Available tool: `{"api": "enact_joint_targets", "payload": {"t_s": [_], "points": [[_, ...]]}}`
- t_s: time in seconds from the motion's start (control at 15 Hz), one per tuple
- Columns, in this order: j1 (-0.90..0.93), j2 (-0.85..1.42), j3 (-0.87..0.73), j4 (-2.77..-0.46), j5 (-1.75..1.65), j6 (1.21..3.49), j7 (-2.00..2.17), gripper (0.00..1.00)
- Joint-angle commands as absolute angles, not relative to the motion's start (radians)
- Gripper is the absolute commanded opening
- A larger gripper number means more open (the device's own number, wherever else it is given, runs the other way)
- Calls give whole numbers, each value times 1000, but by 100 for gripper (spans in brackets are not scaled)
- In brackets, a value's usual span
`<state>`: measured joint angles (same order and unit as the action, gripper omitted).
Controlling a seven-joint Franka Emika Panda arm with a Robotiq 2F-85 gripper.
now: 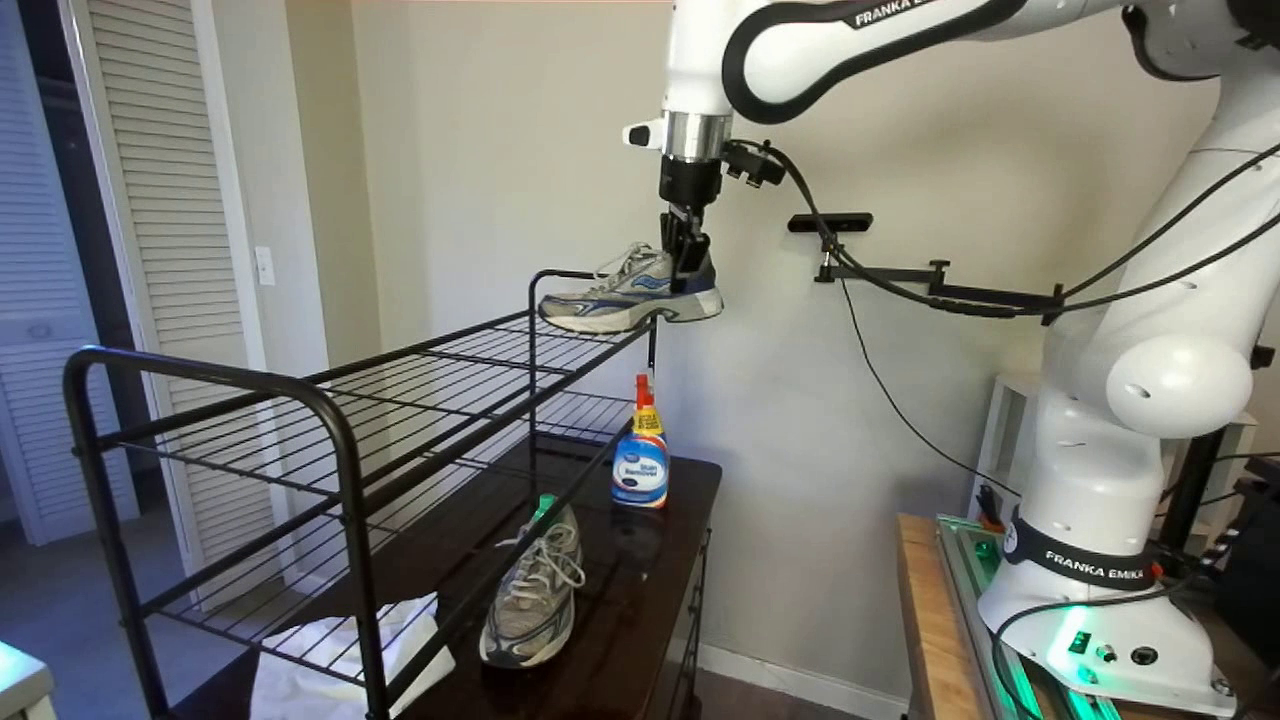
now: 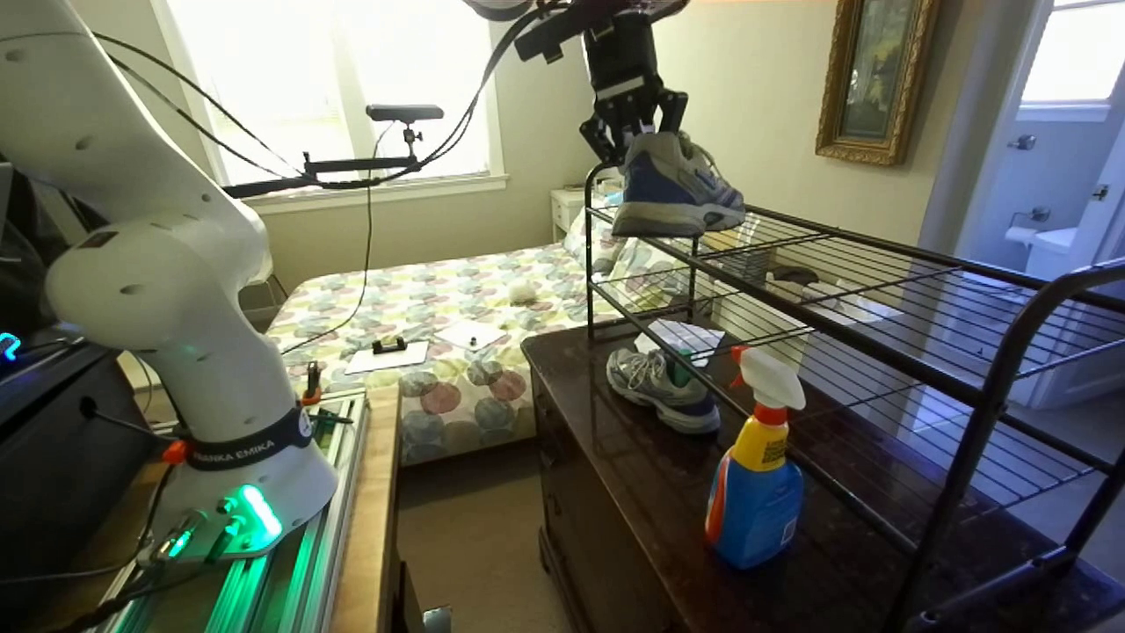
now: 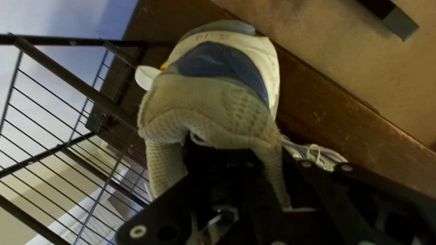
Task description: Put the sneakers on the topmost shelf.
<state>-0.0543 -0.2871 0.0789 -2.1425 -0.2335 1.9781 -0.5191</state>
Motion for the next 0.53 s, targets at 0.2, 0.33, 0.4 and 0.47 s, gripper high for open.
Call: {"api": "enact_joint_targets", "payload": {"t_s": [0.2,0.33,0.4,0.47], "points": [[1,-259,27,-2129,-238,1972,-513,11],[1,-261,26,-2131,-238,1972,-513,3],[-21,-233,49,-2106,-321,1989,-387,3],[-22,-202,51,-2068,-314,1984,-324,3]]}}
